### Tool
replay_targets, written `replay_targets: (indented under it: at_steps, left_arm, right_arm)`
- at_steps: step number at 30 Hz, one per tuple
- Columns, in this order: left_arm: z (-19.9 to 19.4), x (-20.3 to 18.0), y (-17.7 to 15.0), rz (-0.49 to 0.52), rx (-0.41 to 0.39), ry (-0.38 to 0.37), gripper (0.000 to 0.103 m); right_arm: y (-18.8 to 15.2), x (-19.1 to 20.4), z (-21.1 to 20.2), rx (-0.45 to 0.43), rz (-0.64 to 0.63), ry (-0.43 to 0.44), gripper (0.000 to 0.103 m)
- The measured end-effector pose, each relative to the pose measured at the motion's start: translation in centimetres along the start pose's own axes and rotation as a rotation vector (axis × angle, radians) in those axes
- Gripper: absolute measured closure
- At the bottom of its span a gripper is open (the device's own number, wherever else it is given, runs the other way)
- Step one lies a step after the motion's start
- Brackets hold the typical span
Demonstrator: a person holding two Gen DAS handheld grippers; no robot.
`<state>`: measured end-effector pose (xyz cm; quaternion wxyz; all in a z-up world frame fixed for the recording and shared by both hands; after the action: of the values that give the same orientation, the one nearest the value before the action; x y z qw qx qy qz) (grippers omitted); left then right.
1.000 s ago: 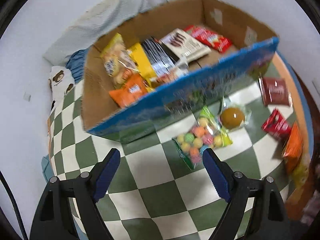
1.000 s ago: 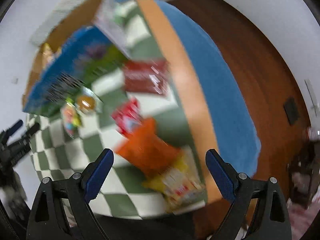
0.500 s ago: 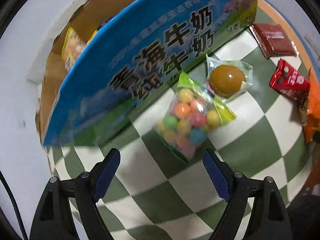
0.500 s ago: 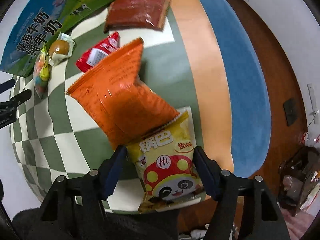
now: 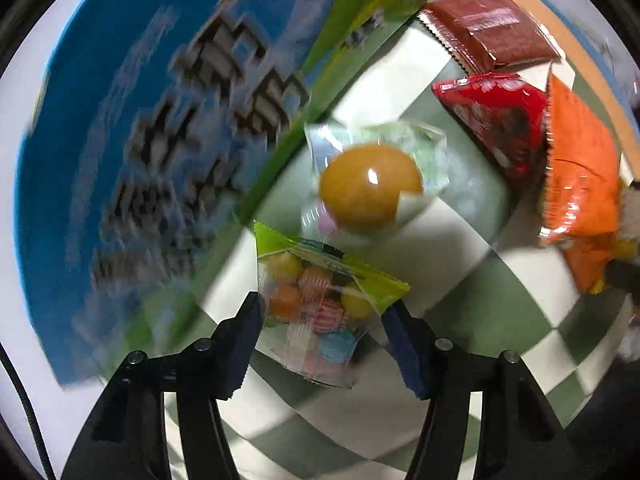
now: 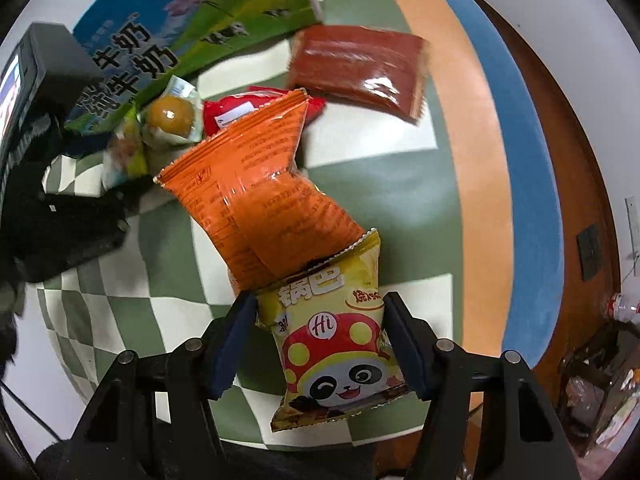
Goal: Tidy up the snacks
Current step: 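Grasp the clear candy-ball bag with left tool while right tool grasps yellow Guoba chips bag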
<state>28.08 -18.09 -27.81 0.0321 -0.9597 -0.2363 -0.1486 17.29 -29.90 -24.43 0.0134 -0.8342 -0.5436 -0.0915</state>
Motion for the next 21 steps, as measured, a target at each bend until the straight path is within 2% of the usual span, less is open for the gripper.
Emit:
replay_targets:
  at_steps: [4,9,11,13,16,19,21]
  left_arm:
    - [0.7,0.7,-2.9,-0.24,0.063,-0.164,0.045]
    - [3.3,2.0,-7.9,-0.643,0.167,-0.469,0.045]
    - [4.1,2.2,-9.1,-0.731,0.177,-0.541,0.045]
    - [3.9,2.2,-9.6,-0.748,0.167,-0.554,0.045]
    - [3.1,2.0,-9.7,-0.697,0.162,-0.502,0.044]
    - [2.1,1.5,-8.9,-0.648,0.14,-0.447,0.039]
    - [2.5,1.2,-8.3,-0.636,0.147,-0.436,0.039]
  right_arm:
    - [-0.5,0.5,-0.3,-0.002,-0.024,0.009,0.036]
    - [-1.0,1.5,0.1,0.019,-0.041,0.033,0.036]
    - [-1.1,2.0,0.4,0.035,-0.05,0.046,0.036]
    - [-0.9,2.4,0.3,0.047,-0.059,0.052,0.036]
    - [-0.9,2.8,0.7,0.063,-0.064,0.055,0.036]
    - [-0.5,2.4,1.6,0.094,-0.05,0.072,0.032]
    - [-0.7,2.1,1.8,0.099,-0.047,0.075,0.031]
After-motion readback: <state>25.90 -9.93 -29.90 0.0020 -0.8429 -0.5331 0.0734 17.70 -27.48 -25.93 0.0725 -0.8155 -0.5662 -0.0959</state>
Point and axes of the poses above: each gripper's, at about its wrist camera, not at the fingertips, and z roughly the way its jaws point, x to its left, y to its top, the point moved 1 cm from there along z, roughly the way its jaws point, and after that the axes turned 9 degrees about z, right-handed, at the moved point
